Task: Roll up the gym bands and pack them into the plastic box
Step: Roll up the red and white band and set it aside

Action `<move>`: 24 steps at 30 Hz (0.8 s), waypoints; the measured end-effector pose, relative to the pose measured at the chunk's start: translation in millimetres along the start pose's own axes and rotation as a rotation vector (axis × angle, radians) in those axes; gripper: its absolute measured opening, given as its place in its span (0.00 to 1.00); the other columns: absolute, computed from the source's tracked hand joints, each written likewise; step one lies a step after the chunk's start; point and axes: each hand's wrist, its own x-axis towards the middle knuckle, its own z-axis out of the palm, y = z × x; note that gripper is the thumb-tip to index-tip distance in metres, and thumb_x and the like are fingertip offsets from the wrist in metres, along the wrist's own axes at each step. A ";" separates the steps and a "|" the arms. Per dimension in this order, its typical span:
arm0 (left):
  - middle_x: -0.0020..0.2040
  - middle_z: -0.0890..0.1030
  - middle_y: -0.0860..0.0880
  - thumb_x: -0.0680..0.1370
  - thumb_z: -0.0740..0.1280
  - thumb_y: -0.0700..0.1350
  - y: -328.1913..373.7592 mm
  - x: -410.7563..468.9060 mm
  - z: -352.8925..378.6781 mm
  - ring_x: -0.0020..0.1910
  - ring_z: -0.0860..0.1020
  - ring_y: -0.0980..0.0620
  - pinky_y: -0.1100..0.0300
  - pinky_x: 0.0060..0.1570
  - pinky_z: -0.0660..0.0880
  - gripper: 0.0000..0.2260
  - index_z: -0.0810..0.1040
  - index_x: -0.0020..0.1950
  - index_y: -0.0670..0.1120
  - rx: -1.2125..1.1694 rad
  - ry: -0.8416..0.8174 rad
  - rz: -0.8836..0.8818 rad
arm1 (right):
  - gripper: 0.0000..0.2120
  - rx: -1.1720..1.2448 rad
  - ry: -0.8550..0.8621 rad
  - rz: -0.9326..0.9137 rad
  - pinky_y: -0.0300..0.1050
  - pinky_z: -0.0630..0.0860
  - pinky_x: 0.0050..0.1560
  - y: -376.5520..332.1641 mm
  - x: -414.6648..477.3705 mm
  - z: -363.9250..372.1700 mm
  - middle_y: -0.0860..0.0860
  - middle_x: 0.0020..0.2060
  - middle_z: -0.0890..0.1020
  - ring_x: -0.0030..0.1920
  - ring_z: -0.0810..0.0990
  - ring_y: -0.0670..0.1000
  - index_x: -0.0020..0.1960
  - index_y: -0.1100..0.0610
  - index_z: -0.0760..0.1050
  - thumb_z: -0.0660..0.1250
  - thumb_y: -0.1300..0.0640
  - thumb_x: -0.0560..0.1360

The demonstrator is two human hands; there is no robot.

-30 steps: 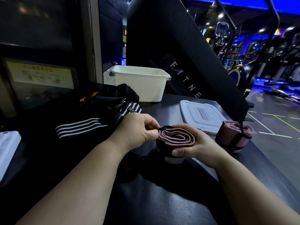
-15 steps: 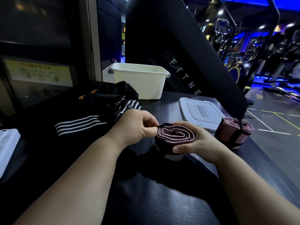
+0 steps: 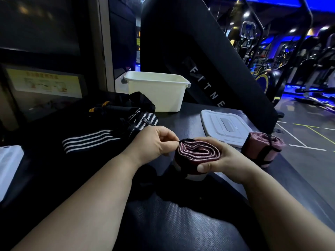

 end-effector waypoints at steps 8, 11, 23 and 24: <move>0.27 0.78 0.57 0.71 0.73 0.34 5.1 -2.8 -3.7 0.28 0.73 0.65 0.73 0.32 0.69 0.08 0.83 0.38 0.47 0.222 0.021 0.137 | 0.35 -0.106 -0.020 -0.045 0.40 0.75 0.57 -7.0 -0.4 0.6 0.55 0.59 0.77 0.59 0.80 0.49 0.62 0.53 0.76 0.81 0.57 0.55; 0.27 0.76 0.56 0.71 0.72 0.33 5.8 -2.2 -4.0 0.27 0.71 0.64 0.72 0.31 0.68 0.11 0.81 0.37 0.49 0.242 -0.001 0.141 | 0.34 -0.123 -0.027 -0.057 0.40 0.75 0.58 -9.3 -1.5 2.3 0.54 0.59 0.76 0.59 0.80 0.49 0.62 0.54 0.76 0.81 0.60 0.57; 0.33 0.74 0.51 0.77 0.62 0.36 -6.6 6.6 8.5 0.32 0.71 0.57 0.65 0.33 0.71 0.09 0.78 0.41 0.47 -0.272 -0.091 -0.290 | 0.36 -0.005 -0.041 -0.032 0.38 0.75 0.57 -3.2 -1.3 4.6 0.51 0.59 0.81 0.61 0.79 0.47 0.66 0.52 0.73 0.77 0.68 0.60; 0.37 0.76 0.50 0.77 0.62 0.35 -7.4 6.3 10.1 0.34 0.73 0.56 0.65 0.34 0.71 0.09 0.78 0.45 0.47 -0.272 -0.076 -0.263 | 0.36 0.007 -0.019 -0.025 0.37 0.75 0.56 -1.7 -0.9 4.4 0.49 0.58 0.82 0.60 0.79 0.47 0.65 0.51 0.72 0.76 0.67 0.60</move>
